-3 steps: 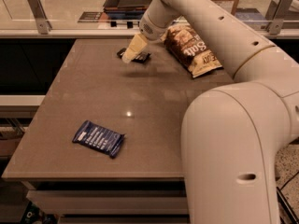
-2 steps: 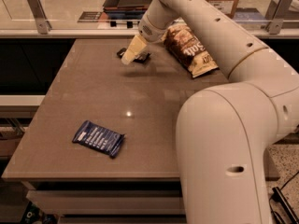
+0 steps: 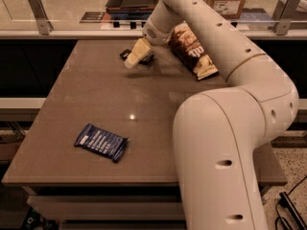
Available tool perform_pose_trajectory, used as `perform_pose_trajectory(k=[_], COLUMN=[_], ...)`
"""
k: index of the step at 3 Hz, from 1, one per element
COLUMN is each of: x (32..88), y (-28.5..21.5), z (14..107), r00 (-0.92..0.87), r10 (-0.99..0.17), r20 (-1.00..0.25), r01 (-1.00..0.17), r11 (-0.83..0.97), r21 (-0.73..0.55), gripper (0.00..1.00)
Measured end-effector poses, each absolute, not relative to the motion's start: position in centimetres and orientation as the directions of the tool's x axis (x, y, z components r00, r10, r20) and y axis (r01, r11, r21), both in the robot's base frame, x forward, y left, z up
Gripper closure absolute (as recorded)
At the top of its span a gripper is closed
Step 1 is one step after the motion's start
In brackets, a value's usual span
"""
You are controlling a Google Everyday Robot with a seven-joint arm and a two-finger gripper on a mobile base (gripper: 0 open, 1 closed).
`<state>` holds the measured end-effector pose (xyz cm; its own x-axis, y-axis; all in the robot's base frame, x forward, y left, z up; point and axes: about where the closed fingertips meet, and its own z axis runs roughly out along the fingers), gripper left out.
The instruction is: Move rxbar chocolate near rxbar blueberry
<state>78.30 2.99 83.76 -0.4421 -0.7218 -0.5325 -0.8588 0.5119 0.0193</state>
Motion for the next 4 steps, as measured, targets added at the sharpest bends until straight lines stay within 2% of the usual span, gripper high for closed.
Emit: perform_pose_trajectory(k=[3,4], x=[78.8,78.8], y=[2.9,3.2], z=[82.0,81.6], r00=[-0.471,-0.471], r10=[-0.722,-0.723], r20=[-0.507,-0.505], r01=[-0.851,-0.852], r11=[0.523,0.520], r21=[0.046,0.050], gripper=[0.00,0.18])
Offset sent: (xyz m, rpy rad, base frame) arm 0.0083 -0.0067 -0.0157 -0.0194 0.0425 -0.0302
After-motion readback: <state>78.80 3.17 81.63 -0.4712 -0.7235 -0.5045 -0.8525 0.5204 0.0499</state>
